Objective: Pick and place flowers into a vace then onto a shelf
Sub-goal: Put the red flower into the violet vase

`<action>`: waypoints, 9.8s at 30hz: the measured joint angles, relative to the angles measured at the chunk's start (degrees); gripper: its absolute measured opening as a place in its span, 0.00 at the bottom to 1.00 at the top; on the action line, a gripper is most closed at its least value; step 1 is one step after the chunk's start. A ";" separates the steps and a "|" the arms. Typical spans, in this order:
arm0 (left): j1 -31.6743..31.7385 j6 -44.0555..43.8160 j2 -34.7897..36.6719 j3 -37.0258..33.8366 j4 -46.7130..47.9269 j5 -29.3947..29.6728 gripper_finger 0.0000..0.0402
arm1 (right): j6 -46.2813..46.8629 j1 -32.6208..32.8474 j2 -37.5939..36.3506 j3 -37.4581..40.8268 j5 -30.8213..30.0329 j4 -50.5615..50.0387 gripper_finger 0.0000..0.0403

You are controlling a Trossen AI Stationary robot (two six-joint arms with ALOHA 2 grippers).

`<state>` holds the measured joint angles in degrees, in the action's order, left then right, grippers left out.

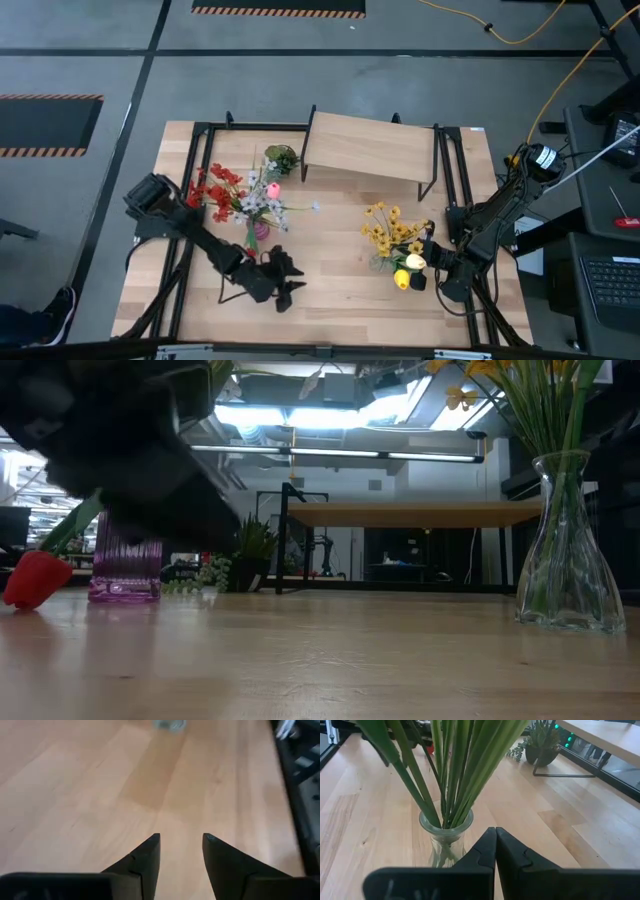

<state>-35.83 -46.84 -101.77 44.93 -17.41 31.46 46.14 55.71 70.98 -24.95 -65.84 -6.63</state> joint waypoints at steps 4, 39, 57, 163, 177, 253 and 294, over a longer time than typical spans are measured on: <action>-0.48 -5.05 1.87 4.15 16.47 -1.10 0.27 | -0.05 -0.01 0.00 0.00 -0.04 -0.02 0.03; -13.31 -64.54 2.47 25.45 88.96 3.56 0.39 | -0.14 -0.01 -0.02 0.00 -0.07 -0.53 0.03; -11.08 -69.52 2.47 16.94 85.35 5.14 0.43 | -0.16 0.00 -0.02 0.00 -0.07 -0.53 0.03; -2.79 -36.33 6.16 37.87 106.29 -29.54 0.01 | -3.13 -0.01 -0.04 0.00 -0.08 2.54 0.03; -10.70 -37.94 6.29 37.83 106.59 -35.60 0.01 | -3.12 -0.01 -0.04 0.00 -0.07 2.54 0.03; -2.07 -0.61 -5.67 47.36 107.40 -37.23 0.01 | -41.81 -3.12 4.96 -37.12 28.80 8.46 0.03; -0.52 4.77 -5.69 47.36 107.42 -37.01 0.01 | -47.72 -19.91 53.45 -105.24 41.91 -49.08 0.13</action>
<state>-36.36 -42.06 -107.46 92.29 90.02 -5.55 -1.58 35.80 124.43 -130.19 -23.93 -55.71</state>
